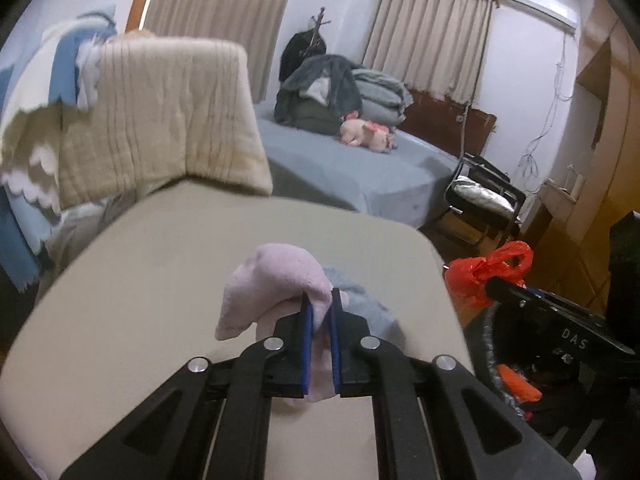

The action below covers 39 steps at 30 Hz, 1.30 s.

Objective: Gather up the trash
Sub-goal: 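Carry the pink sock and red plastic bag over the bin and release both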

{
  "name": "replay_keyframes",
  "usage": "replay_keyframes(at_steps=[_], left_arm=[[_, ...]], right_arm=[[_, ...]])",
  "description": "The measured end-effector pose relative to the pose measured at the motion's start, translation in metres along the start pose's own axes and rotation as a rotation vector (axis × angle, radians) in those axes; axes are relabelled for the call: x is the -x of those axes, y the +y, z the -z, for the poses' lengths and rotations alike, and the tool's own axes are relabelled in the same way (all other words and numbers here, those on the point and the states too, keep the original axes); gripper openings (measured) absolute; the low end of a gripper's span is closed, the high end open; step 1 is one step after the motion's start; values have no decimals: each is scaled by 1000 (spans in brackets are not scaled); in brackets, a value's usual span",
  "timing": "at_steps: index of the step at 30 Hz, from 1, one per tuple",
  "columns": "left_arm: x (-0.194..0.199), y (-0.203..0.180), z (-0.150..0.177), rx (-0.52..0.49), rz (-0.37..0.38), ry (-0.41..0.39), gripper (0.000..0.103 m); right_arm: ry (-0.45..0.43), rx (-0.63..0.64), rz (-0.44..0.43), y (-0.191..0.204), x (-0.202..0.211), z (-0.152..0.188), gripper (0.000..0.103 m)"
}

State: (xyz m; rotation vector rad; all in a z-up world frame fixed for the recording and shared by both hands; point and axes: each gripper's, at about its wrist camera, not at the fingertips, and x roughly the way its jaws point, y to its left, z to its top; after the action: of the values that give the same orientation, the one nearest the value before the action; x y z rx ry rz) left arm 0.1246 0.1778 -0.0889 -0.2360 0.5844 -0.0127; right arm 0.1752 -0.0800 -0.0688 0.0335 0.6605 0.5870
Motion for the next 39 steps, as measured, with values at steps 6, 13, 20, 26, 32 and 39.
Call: replay_keyframes(at_steps=[6, 13, 20, 26, 32, 39], left_arm=[[10, -29, -7, -32, 52, -11, 8], [8, -72, -11, -83, 136, -14, 8], [1, -124, -10, -138, 227, -13, 8], [-12, -171, -7, -186, 309, 4, 8], [-25, -209, 0, -223, 380, 28, 8], [-45, -254, 11, -272, 445, 63, 8]], right_arm=[[-46, -4, 9, -5, 31, -5, 18], [-77, -22, 55, -23, 65, 0, 18], [-104, -59, 125, -52, 98, 11, 18], [-120, -95, 208, -82, 128, 24, 18], [-123, -135, 292, -114, 153, 42, 18], [-107, -165, 380, -145, 167, 61, 18]])
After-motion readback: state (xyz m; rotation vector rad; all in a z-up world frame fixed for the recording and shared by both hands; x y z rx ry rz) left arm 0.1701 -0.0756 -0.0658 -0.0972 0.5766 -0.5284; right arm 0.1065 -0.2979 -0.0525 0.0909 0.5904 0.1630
